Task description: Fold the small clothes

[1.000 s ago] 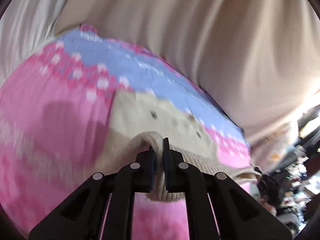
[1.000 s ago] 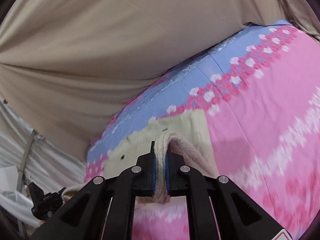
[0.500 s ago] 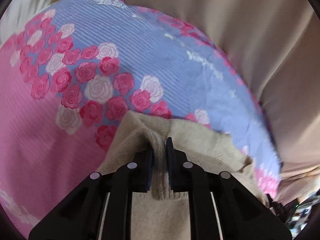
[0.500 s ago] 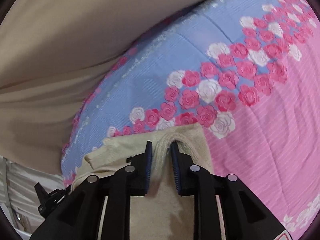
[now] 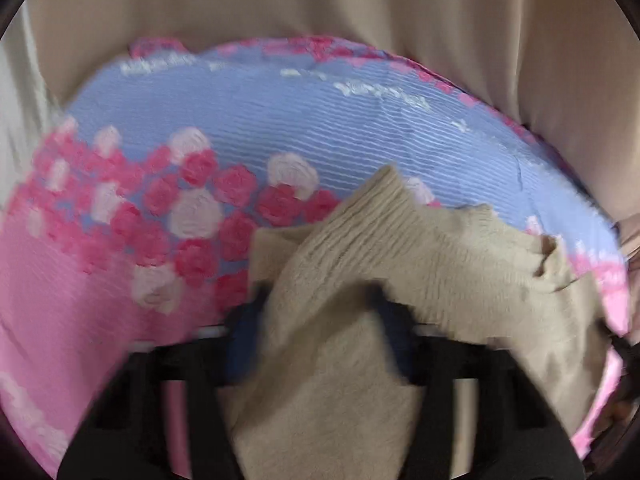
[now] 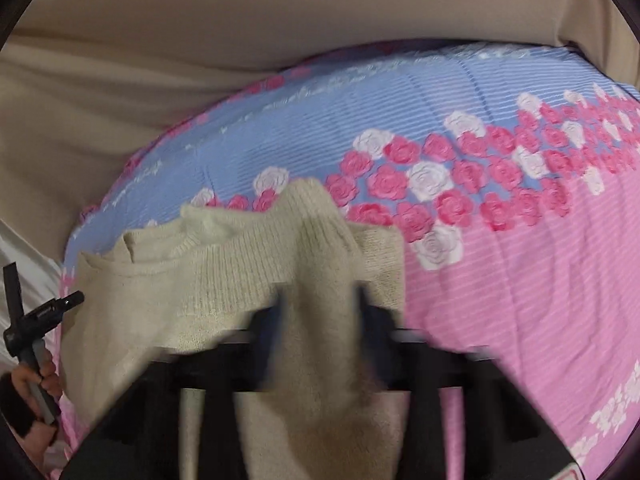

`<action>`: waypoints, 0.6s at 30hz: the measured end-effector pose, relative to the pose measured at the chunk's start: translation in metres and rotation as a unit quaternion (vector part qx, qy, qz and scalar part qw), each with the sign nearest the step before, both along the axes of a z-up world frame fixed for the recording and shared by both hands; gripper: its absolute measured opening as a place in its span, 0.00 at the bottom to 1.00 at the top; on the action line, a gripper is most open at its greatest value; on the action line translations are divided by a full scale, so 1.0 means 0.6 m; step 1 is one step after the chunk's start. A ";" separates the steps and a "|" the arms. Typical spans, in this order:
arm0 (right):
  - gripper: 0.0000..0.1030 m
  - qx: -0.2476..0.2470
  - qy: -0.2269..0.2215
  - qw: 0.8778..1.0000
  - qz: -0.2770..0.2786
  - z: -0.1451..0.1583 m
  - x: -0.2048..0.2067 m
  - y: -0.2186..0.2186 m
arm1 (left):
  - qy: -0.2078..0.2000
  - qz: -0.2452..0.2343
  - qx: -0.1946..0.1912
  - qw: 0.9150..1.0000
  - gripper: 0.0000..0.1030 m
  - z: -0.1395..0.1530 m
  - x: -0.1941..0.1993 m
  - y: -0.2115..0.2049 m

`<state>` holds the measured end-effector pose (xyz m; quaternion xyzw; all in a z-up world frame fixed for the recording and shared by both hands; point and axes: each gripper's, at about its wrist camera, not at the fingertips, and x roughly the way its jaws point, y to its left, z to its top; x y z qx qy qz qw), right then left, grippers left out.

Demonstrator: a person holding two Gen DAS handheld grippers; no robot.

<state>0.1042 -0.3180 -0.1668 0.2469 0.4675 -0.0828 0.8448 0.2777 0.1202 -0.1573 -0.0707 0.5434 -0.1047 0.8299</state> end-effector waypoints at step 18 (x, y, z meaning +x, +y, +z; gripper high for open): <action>0.22 -0.043 -0.056 0.997 -0.018 0.095 0.003 0.031 | -0.064 0.051 0.011 0.997 0.22 0.097 -0.021 -0.011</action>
